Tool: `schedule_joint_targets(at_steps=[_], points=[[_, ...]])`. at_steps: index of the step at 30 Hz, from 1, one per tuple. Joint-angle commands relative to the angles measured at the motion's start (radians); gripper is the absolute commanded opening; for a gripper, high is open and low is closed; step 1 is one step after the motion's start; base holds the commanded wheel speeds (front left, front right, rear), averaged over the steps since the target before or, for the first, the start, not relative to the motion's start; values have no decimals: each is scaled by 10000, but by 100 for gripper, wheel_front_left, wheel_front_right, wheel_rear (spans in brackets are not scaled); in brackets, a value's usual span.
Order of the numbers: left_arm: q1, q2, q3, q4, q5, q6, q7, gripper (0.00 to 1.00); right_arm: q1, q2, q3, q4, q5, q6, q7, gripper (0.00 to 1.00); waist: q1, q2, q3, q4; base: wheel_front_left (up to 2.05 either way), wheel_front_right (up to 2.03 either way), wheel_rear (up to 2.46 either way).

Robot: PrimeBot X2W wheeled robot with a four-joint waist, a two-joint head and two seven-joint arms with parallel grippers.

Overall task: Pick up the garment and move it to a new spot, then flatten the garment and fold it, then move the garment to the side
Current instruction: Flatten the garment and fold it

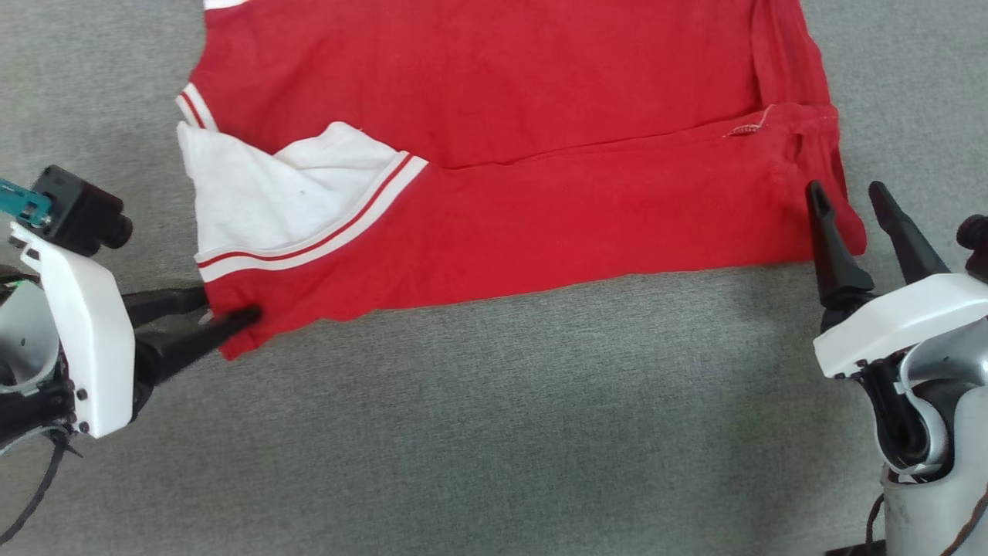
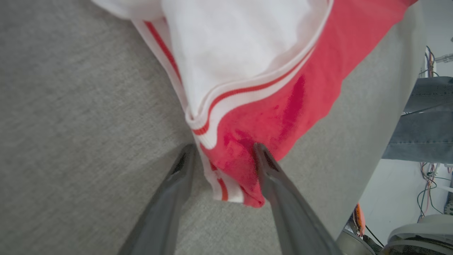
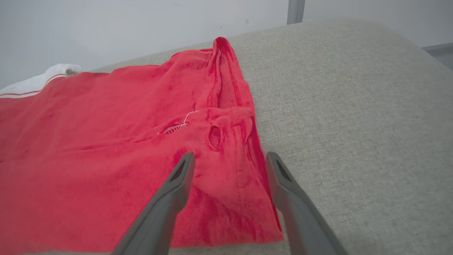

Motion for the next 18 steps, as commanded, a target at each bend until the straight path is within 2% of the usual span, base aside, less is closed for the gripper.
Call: schedule_joint_targets(at_steps=[1, 2, 3, 9, 14, 18], points=[[96, -174, -287, 108, -201, 30, 202, 38, -117, 54, 65, 40, 53, 0, -74, 100, 0, -1, 76, -137, 0, 0, 0], [104, -257, -318, 104, -254, 29, 215, 16, -115, 60, 97, 58, 33, -2, -77, 100, 0, -1, 86, -167, 0, 0, 0], [107, -315, -327, 90, -338, 29, 223, 0, -110, 60, 122, 82, -3, -2, -65, 100, 0, -1, 93, -192, 0, 0, 0], [-42, -239, -295, -6, -454, 30, 56, 0, -183, -318, 494, 122, -316, 0, 655, 100, 0, -1, 104, -236, 0, 0, 0], [-86, -272, -267, -201, -411, 29, -330, 0, -571, -827, 870, 301, -464, -2, 1987, 100, 0, -1, 120, -120, 0, 0, 0], [-123, -348, -326, -297, -361, 29, -545, 0, -866, -913, 776, 873, -466, -2, 3165, 100, 0, -1, 196, 39, 0, 0, 0]])
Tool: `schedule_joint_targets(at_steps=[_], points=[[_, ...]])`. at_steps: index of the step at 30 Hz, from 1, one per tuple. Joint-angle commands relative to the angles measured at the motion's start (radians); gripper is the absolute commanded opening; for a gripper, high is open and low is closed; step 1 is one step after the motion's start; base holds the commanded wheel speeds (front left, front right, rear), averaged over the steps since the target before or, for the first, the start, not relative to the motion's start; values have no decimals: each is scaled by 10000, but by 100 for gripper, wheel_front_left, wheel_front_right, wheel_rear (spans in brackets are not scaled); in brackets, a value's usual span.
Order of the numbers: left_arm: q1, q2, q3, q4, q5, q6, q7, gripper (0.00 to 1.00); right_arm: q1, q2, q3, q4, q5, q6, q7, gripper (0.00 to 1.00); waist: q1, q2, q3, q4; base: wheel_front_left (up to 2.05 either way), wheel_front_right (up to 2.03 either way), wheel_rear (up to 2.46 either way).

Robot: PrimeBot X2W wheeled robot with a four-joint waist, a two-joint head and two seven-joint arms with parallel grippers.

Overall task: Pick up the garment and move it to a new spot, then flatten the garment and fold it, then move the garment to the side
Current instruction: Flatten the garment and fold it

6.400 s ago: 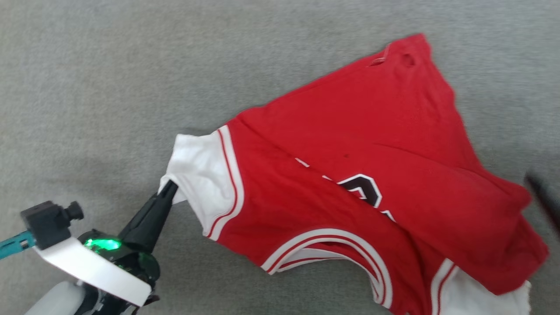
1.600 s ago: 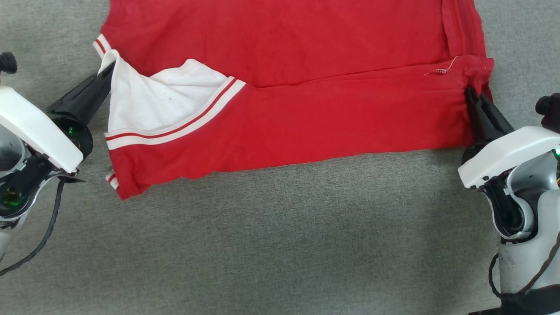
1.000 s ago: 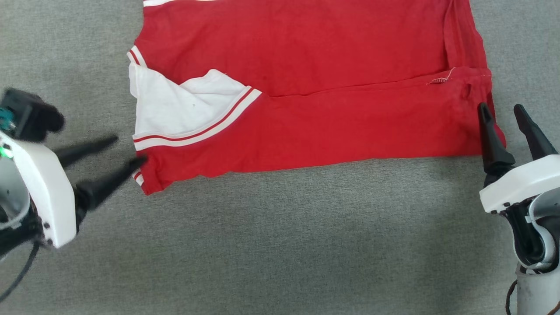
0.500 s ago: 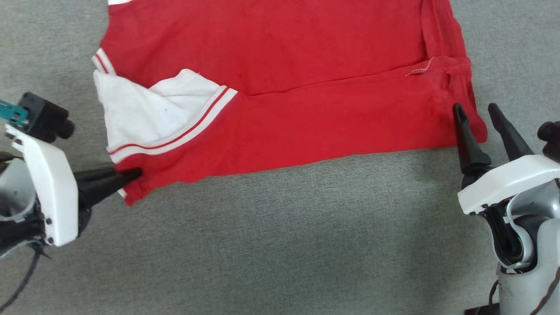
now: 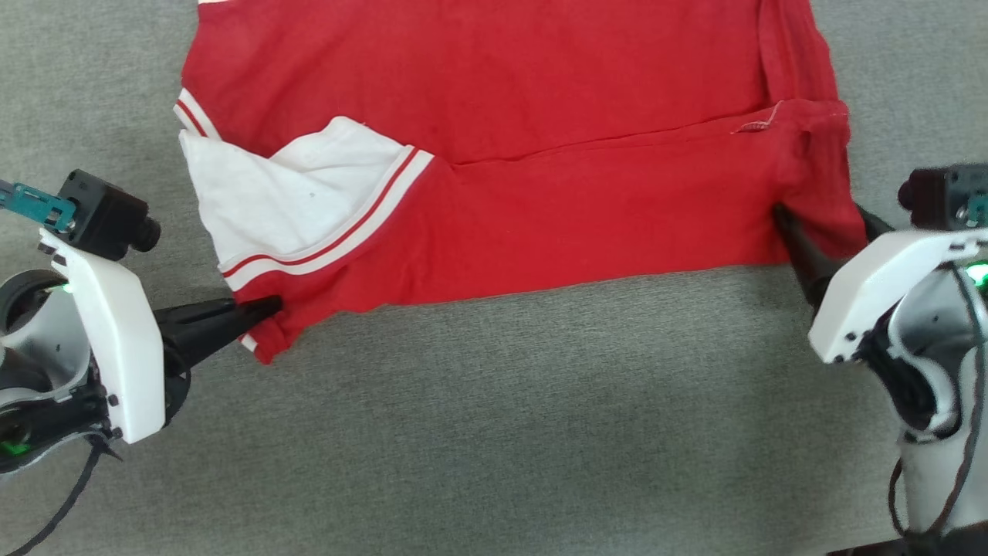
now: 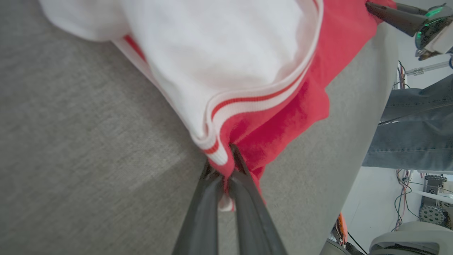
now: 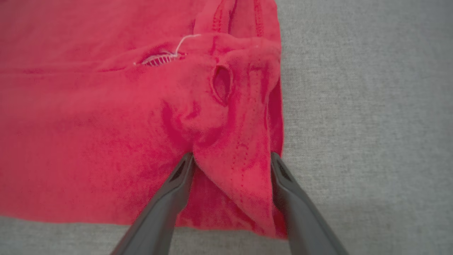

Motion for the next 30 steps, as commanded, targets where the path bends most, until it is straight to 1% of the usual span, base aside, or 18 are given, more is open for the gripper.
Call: schedule_joint_targets(at_steps=[1, 4, 5, 6, 8, 12, 15, 18, 19, 20, 21, 24, 26, 27, 30], points=[[-65, -116, -132, -13, 54, 27, -66, 0, -105, 1, -97, 378, -21, -5, 471, 100, 0, 0, 56, 97, 0, 0, 0], [-95, -261, -175, -46, 42, 27, -219, 0, -245, -89, -268, 853, -271, -28, 1066, 100, 0, 0, 111, 248, 0, 0, 0], [-109, -320, -190, -51, 30, 27, -279, 0, -266, -41, -305, 968, -243, -28, 1191, 47, 0, 0, 114, 299, 0, 0, 0], [-112, -343, -204, -46, 21, 27, -341, 0, -295, -20, -280, 1053, -182, -28, 1319, 2, 0, 0, 113, 342, 0, 0, 0], [-94, -367, -229, -28, 37, 27, -495, 0, -331, 49, -375, 1072, -85, -27, 1354, 0, 0, 0, 91, 414, 0, 0, 0], [95, -302, -289, -139, 2, 27, -886, 0, -181, -95, -559, 722, -131, -25, 1267, 0, 0, 0, -66, 535, 0, 0, 0], [297, -84, -339, -427, -52, 25, -1262, 0, 56, -248, -576, 335, -73, -23, 1287, 0, 0, 0, -199, 594, 0, 0, 0], [620, 269, -460, -842, -48, 25, -1658, 0, 402, -470, -521, -54, -1, -24, 1430, 0, 0, 0, -307, 642, 0, 0, 0], [620, 269, -460, -842, -48, 25, -1658, 0, 402, -470, -521, -54, -1, -24, 1430, 0, 0, 0, -307, 642, 0, 0, 0], [873, 500, -580, -1201, 24, 25, -1956, 0, 726, -656, -492, -282, 45, -24, 1619, 0, 0, 0, -360, 679, 0, 0, 0], [873, 500, -580, -1201, 24, 25, -1956, 0, 726, -656, -492, -282, 45, -24, 1619, 0, 0, 0, -360, 679, 0, 0, 0], [1266, 774, -770, -1662, 174, 25, -2377, 0, 1284, -898, -442, -706, 198, -10, 1941, 0, 0, 0, -430, 758, 0, 0, 0], [1645, 943, -935, -2018, 359, 25, -2774, 0, 1875, -1103, -595, -1236, 345, -8, 2208, 0, 0, 0, -478, 846, 0, 0, 0], [1645, 943, -935, -2018, 359, 25, -2774, 0, 1875, -1103, -595, -1236, 345, -8, 2208, 0, 0, 0, -478, 846, 0, 0, 0], [1954, 1038, -1028, -2227, 473, 25, -3204, 0, 2419, -1198, -791, -1789, 506, -8, 2389, 0, 0, 0, -522, 898, 0, 0, 0]])
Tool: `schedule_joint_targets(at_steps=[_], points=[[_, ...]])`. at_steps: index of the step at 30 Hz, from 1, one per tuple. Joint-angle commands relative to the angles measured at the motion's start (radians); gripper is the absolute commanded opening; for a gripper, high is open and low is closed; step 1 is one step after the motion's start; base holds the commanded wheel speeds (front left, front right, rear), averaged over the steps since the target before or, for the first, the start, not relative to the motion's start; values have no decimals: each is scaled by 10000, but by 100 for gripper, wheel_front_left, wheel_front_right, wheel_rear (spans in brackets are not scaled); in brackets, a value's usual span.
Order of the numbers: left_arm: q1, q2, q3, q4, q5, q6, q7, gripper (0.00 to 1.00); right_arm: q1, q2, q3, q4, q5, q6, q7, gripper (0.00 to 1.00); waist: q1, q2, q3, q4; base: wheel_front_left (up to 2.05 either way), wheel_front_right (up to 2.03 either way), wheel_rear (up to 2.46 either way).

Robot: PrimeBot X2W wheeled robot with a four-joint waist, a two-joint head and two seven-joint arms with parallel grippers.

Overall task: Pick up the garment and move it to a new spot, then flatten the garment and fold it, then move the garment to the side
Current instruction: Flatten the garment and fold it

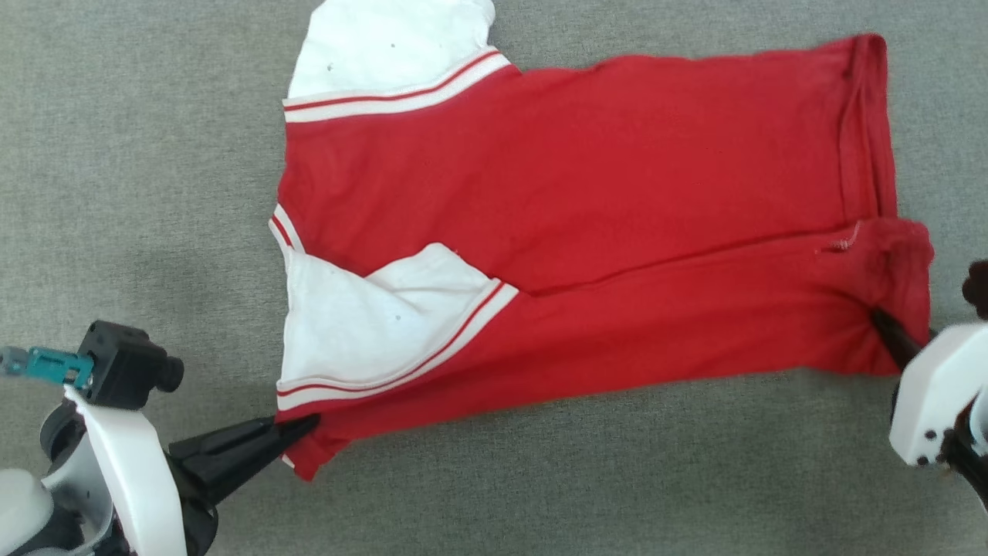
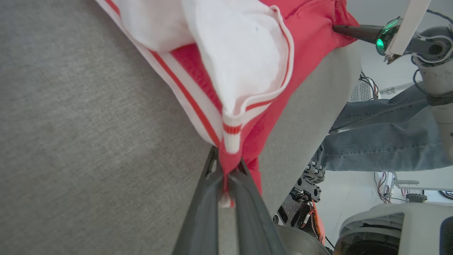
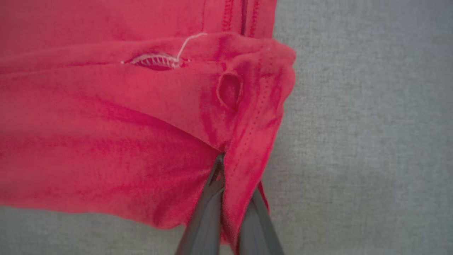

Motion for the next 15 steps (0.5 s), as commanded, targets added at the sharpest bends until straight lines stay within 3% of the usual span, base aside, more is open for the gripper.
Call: schedule_joint_targets(at_steps=[1, 2, 3, 4, 5, 6, 7, 8, 9, 15], points=[[147, 46, -25, -33, 106, 24, -133, 0, 330, -15, -53, -15, 49, -14, 151, 0, 0, 0, -17, 15, 0, 0, 0], [238, 32, -46, -58, 125, 24, -246, 0, 429, -22, -86, -160, 98, -14, 181, 0, 0, 0, -37, 20, 0, 0, 0], [293, 4, -77, -69, 156, 24, -335, 0, 517, 0, -134, -302, 138, -14, 145, 8, 0, 0, -54, 26, 0, 0, 0], [333, -47, -98, -61, 197, 24, -421, 0, 577, 28, -157, -405, 156, -14, 77, 29, 0, 0, -79, 35, 0, 0, 0], [361, -95, -107, -48, 221, 24, -473, 8, 608, 42, -202, -492, 141, -14, -23, 67, 0, 0, -99, 39, 0, 0, 0], [378, -139, -116, -26, 252, 24, -534, 35, 595, 45, -262, -582, 82, -12, -174, 100, 0, 0, -115, 47, 0, 0, 0], [368, -178, -128, 15, 256, 24, -585, 55, 563, 74, -320, -638, 29, -12, -330, 100, 0, 0, -135, 51, 0, 0, 0], [327, -223, -127, 34, 285, 24, -651, 87, 537, 114, -368, -672, -22, -12, -467, 100, 0, 0, -155, 53, 0, 0, 0], [260, -247, -104, 63, 298, 24, -739, 100, 507, 135, -383, -727, -87, -11, -627, 100, 0, 0, -172, 50, 0, 0, 0], [-248, -28, 415, 572, 72, 24, -1525, 100, 92, 540, -332, -1235, -702, -9, -2758, 100, 0, 0, -167, -129, 0, 0, 0]])
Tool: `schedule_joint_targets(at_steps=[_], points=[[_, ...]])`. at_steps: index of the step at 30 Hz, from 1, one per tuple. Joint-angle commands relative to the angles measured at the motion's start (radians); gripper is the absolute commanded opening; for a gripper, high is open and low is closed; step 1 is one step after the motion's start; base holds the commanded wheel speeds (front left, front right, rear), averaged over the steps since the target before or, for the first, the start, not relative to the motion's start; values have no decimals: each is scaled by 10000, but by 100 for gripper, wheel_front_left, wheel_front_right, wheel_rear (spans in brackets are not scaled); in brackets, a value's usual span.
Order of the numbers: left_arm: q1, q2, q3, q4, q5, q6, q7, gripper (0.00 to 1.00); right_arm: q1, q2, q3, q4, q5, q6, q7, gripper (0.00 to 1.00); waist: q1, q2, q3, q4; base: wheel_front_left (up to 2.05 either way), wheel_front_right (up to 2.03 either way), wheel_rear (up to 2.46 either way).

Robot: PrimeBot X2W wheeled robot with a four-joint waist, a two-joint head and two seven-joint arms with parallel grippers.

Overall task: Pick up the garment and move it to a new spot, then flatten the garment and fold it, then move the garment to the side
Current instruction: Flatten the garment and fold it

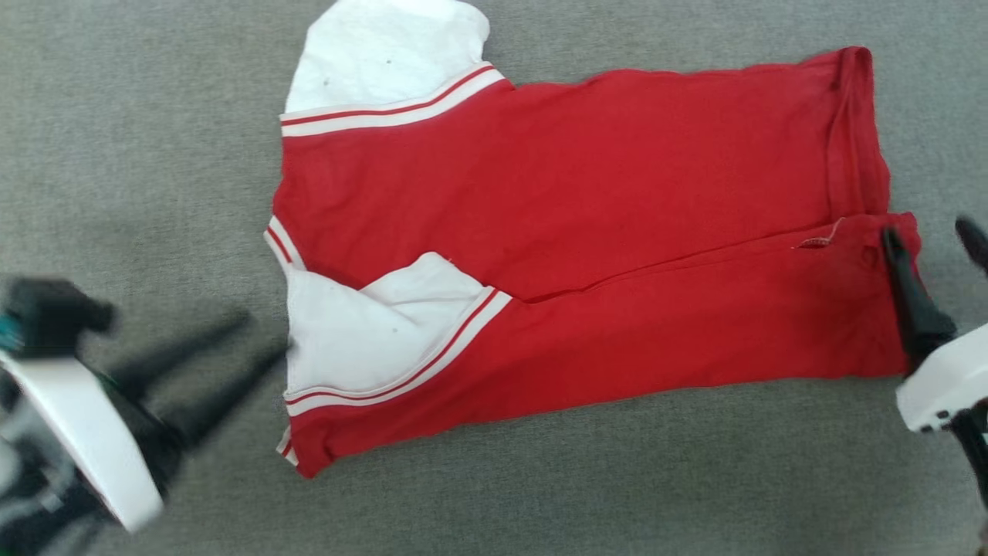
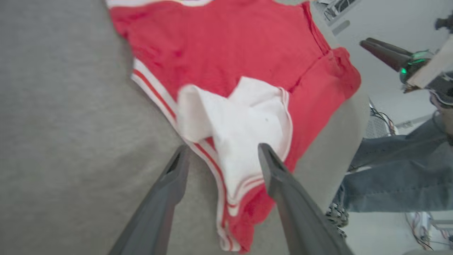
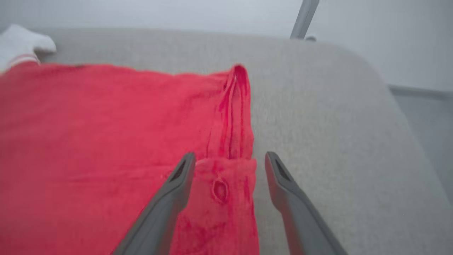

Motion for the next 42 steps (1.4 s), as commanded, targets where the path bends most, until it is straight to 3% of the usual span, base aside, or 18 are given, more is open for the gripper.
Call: schedule_joint_targets(at_steps=[1, 9, 17, 23, 31, 34, 35, 36, 37, 38, 42], points=[[-328, 96, 369, 458, -137, 24, -496, 100, -211, 226, 291, -120, -331, -4, -1200, 100, 0, 0, 53, -200, 0, 0, 0], [-1482, -480, 1814, 3076, -705, 24, -1224, 100, -321, 1418, 1473, 545, -1052, -5, -5392, 100, 0, 0, 272, -1188, 0, 0, 0], [-3327, -1032, 2133, 5283, -353, 24, 232, 100, -141, 1744, 2185, 1460, -654, -4, -7068, 100, 0, 0, 735, -2386, 0, 0, 0], [-4705, -986, 1544, 6012, 37, 24, 3102, 100, -193, 1745, 2476, 2080, -32, -4, -7494, 100, 0, 0, 1073, -3153, 0, 0, 0], [-5765, -849, 1080, 6426, -792, 24, 6847, 100, -289, 1744, 2956, 2519, 312, -4, -7619, 100, 0, 0, 1324, -3580, 0, 0, 0], [-5928, -810, 1078, 6232, -1011, 24, 7490, 100, -410, 1743, 2981, 2487, 331, -4, -7628, 100, 0, 0, 1404, -3587, 0, 0, 0], [-6011, -794, 1075, 6168, -936, 24, 7533, 62, -497, 1745, 3033, 2505, 285, -4, -7628, 100, 0, 0, 1425, -3577, 0, 0, 0], [-6063, -826, 1076, 6114, -874, 24, 7495, 40, -611, 1745, 3103, 2536, 216, -4, -7629, 100, 0, 0, 1448, -3560, 0, 0, 0], [-6061, -874, 1101, 6060, -916, 24, 7450, 12, -735, 1742, 3177, 2611, 173, -4, -7630, 100, 0, 0, 1470, -3545, 0, 0, 0], [-6042, -906, 1128, 6014, -994, 24, 7414, 0, -902, 1741, 3235, 2697, 165, -4, -7604, 100, 0, 0, 1492, -3534, 0, 0, 0], [-6108, -901, 1132, 5928, -678, 24, 7105, 0, -2143, 1741, 3440, 3127, -292, -4, -6442, 100, 0, 0, 1604, -3440, 0, 0, 0]])
